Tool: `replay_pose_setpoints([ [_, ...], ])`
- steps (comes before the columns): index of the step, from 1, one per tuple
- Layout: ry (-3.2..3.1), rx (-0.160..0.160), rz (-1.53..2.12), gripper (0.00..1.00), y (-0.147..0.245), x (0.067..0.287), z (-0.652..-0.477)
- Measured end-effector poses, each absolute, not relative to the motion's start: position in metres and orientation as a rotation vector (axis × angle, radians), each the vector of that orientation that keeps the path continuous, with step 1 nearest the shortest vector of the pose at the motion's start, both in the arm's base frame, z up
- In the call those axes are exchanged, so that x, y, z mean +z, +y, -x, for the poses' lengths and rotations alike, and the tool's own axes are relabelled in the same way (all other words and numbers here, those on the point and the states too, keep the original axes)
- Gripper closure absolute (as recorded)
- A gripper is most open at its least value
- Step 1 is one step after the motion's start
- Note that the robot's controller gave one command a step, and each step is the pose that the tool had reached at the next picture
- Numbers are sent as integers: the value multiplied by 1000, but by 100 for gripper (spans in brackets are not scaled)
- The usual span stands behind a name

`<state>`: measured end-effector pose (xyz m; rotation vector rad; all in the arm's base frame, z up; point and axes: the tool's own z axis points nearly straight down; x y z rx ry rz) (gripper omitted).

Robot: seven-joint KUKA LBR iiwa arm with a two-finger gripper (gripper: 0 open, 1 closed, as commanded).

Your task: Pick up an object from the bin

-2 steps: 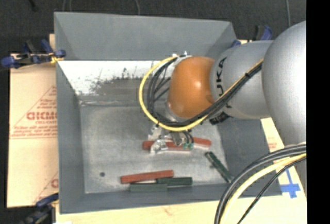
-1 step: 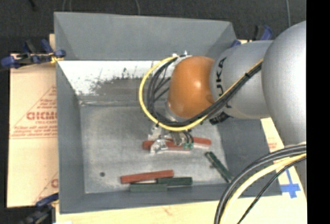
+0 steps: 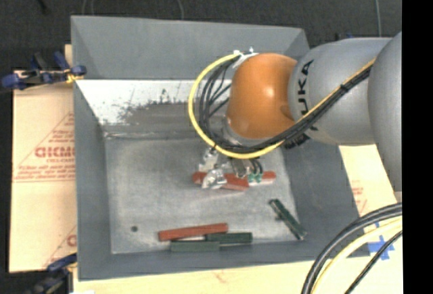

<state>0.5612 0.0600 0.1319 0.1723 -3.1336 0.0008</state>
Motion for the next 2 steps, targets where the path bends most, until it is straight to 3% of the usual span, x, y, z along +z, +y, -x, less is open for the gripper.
replay_pose_setpoints([
  [1,-3154,-1,-159,100,49,136,-587],
  [2,-3141,0,-159,100,40,235,-583],
])
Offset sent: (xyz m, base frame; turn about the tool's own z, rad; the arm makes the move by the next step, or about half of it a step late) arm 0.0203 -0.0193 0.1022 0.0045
